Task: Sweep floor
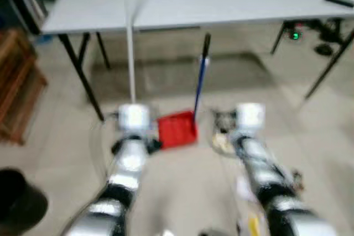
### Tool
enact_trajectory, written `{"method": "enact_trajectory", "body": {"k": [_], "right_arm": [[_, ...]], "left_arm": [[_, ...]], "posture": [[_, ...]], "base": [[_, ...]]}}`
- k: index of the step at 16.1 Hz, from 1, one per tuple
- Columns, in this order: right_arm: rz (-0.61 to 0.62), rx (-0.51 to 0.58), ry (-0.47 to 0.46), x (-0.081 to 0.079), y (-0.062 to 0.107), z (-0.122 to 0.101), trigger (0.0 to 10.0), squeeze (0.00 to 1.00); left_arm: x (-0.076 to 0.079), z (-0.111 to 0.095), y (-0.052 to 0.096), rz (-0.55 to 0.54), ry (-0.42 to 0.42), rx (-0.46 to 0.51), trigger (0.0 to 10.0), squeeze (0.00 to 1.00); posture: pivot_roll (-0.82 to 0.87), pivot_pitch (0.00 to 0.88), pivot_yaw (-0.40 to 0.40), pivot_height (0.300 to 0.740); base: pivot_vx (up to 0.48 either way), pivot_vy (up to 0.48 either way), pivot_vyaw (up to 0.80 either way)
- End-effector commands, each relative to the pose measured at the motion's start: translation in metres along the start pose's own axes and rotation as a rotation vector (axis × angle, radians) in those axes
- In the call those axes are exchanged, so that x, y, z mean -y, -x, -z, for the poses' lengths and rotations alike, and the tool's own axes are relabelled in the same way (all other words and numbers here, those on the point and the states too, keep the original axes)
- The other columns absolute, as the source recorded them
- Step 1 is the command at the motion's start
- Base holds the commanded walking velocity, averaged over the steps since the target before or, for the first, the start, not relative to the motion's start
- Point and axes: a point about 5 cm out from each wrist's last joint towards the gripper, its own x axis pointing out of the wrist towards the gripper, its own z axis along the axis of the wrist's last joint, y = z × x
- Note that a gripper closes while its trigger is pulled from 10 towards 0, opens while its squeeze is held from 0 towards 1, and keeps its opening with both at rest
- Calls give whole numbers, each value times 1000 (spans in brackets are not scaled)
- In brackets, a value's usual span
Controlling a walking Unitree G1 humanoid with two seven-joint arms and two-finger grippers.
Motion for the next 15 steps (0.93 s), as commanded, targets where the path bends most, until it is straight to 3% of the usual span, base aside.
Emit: {"method": "enact_trajectory", "body": {"k": [1, 9, 11, 15], "right_arm": [[-38, -1, -19, -15, -2, 1, 10000, 0], [-49, -5, -11, -17, -2, 2, 10000, 0], [-52, -3, -14, -18, -2, 2, 10000, 0], [-49, -5, -27, -18, -2, 2, 10000, 0]], "left_arm": [[-16, 3, -1, -37, -22, -12, 10000, 0], [-14, 2, -2, -28, -15, -8, 10000, 0], [-14, 1, -2, -26, -14, -8, 10000, 0], [-13, 0, -3, -24, -12, -5, 10000, 0]], "posture": [[37, 46, 14, 740], [36, 36, 21, 740], [36, 34, 21, 740], [36, 38, 19, 740]], "base": [[465, 0, 0], [465, 0, 0], [463, 0, 712], [465, 0, 0]]}}
